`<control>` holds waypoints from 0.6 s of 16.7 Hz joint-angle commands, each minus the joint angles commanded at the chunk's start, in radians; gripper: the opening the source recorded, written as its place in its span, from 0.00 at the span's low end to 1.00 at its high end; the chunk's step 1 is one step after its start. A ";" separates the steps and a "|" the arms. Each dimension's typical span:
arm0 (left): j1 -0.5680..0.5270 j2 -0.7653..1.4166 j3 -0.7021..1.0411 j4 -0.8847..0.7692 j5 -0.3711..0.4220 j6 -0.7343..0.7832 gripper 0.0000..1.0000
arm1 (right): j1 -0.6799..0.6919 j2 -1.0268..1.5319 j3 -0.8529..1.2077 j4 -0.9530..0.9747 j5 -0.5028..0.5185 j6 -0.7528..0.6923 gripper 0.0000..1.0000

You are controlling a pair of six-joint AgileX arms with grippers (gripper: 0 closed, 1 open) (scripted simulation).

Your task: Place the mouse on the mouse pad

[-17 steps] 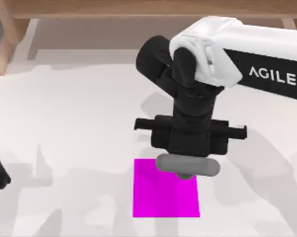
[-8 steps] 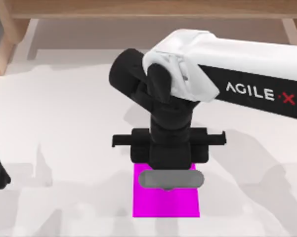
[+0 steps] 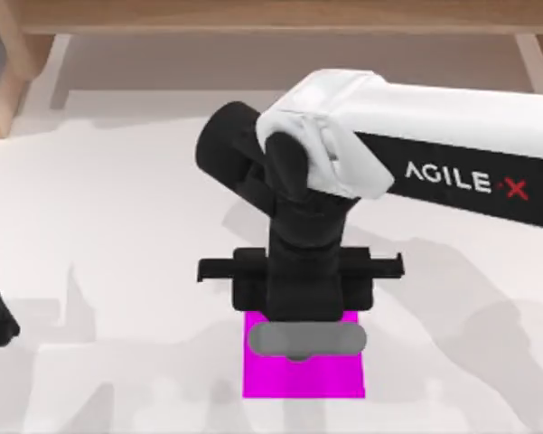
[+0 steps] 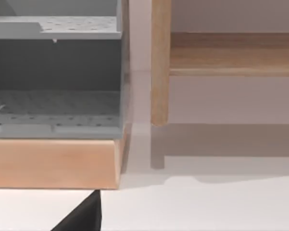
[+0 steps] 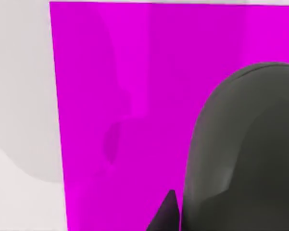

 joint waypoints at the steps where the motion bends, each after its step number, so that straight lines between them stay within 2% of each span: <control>1: 0.000 0.000 0.000 0.000 0.000 0.000 1.00 | 0.002 0.003 -0.006 0.007 -0.010 -0.002 0.00; 5: 0.000 0.000 0.000 0.000 0.000 0.000 1.00 | 0.003 0.010 -0.033 0.040 -0.027 -0.002 0.00; 10: 0.000 0.000 0.000 0.000 0.000 0.000 1.00 | -0.007 0.016 -0.061 0.097 0.021 0.005 0.00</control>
